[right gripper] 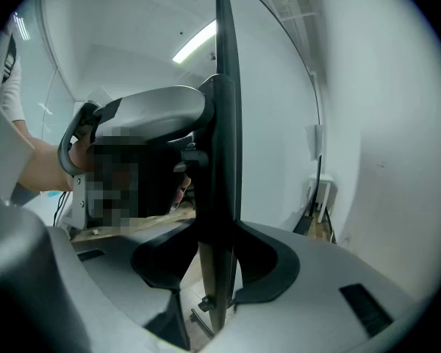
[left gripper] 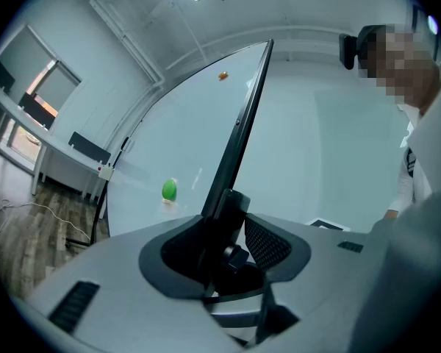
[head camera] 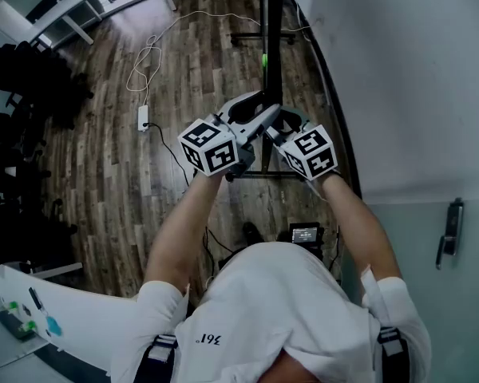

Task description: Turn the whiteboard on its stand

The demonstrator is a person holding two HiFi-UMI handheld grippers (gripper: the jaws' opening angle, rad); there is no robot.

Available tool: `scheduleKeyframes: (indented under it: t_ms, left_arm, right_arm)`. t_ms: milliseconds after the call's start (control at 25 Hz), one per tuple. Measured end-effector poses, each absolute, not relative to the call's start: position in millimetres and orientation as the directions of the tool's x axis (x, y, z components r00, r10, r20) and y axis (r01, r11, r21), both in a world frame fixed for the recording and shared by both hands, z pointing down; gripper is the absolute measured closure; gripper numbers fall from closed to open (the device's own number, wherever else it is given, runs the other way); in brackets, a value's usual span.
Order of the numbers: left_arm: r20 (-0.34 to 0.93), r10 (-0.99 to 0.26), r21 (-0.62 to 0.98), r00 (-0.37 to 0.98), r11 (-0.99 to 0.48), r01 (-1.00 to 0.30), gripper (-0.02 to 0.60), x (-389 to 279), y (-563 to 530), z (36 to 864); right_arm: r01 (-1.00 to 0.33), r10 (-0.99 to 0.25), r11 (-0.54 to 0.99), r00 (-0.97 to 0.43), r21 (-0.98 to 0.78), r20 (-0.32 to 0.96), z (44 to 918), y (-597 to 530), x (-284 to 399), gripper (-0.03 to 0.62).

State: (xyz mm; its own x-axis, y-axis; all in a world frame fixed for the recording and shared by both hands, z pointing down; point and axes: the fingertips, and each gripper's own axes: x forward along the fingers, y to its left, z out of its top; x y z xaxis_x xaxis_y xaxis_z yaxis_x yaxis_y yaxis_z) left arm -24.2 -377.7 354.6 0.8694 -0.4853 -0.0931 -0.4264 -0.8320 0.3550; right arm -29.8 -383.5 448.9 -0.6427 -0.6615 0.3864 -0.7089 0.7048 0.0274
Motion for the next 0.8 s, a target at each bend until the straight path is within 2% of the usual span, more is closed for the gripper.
scheduleKeyframes:
  t_ms: [800]
  left_arm:
    - [-0.092, -0.467, 0.376, 0.879, -0.834, -0.404, 0.403, -21.5, -411.5, 365.0]
  right_arm:
    - [-0.729, -0.678, 0.684, -0.614, 0.041, 0.404, 458.5, -418.1, -27.3, 0.424]
